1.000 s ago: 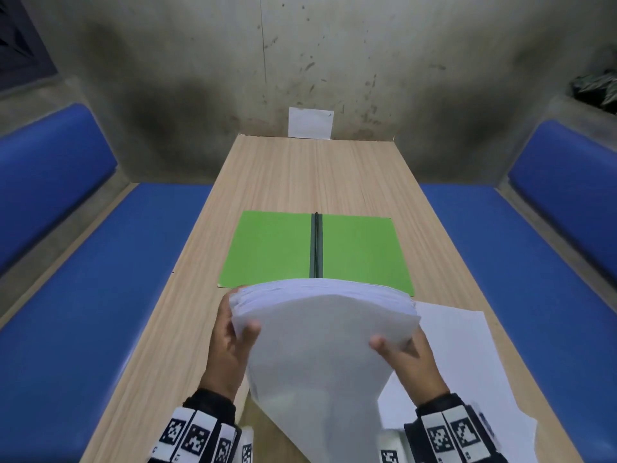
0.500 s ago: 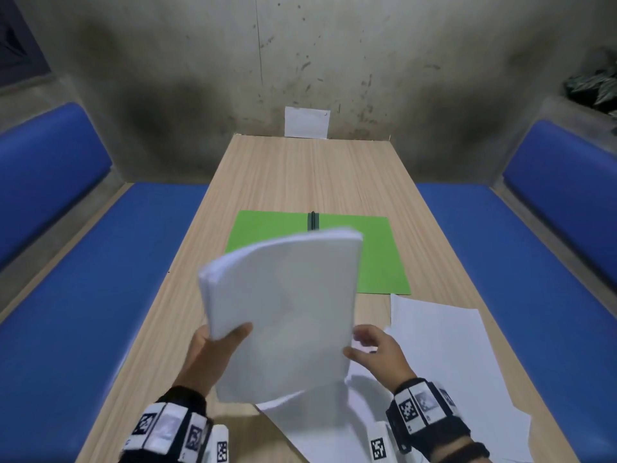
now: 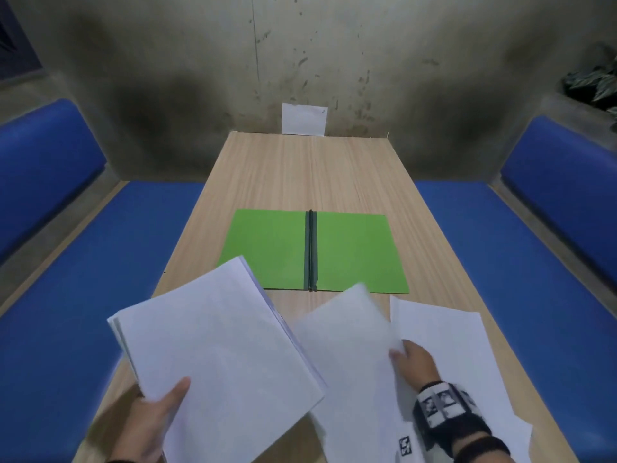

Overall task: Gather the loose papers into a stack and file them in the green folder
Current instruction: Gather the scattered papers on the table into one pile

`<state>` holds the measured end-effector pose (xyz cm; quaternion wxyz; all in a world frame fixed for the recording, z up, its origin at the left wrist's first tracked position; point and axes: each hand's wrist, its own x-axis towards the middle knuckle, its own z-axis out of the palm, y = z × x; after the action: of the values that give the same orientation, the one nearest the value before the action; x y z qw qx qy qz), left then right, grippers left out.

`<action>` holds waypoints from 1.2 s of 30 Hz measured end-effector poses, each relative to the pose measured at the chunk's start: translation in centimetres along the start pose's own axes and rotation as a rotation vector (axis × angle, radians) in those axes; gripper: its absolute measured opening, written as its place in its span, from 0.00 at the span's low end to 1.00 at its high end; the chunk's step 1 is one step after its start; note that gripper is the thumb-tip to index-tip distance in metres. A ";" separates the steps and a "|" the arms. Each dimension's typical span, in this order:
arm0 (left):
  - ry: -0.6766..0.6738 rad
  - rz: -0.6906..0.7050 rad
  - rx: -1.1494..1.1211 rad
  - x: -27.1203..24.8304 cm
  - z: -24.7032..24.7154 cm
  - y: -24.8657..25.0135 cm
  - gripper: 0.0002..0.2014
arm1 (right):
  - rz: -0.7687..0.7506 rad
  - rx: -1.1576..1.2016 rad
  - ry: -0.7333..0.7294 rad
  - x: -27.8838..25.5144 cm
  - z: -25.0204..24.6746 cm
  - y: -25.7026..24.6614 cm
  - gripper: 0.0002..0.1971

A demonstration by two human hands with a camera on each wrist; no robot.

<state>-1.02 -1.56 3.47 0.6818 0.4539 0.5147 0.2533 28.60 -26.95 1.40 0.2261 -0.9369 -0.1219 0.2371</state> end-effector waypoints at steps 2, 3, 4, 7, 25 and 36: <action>0.013 -0.019 -0.013 -0.2 0.2 -0.4 0.05 | 0.130 0.043 0.057 0.9 -2.8 2.1 0.19; 0.021 -0.034 -0.017 -0.2 0.2 -0.7 0.07 | 0.195 0.007 0.076 1.2 -4.0 3.4 0.21; 0.039 -0.040 -0.011 -0.2 0.2 -1.0 0.08 | 0.261 -0.040 0.085 1.4 -5.0 4.7 0.22; 0.061 -0.101 0.007 0.0 0.6 -1.9 0.10 | 0.463 -0.083 0.134 1.0 -6.4 7.8 0.19; 0.001 -0.133 0.038 0.0 2.4 -3.9 0.06 | 0.104 0.275 0.155 0.2 -12.0 7.8 0.15; -0.123 -0.098 0.034 0.3 3.5 -3.4 0.08 | 0.090 -0.203 -0.105 1.1 -4.6 9.6 0.10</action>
<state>1.90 -4.13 0.54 0.7160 0.4544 0.4976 0.1824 33.05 -36.58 -0.02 0.1128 -0.9458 -0.1149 0.2820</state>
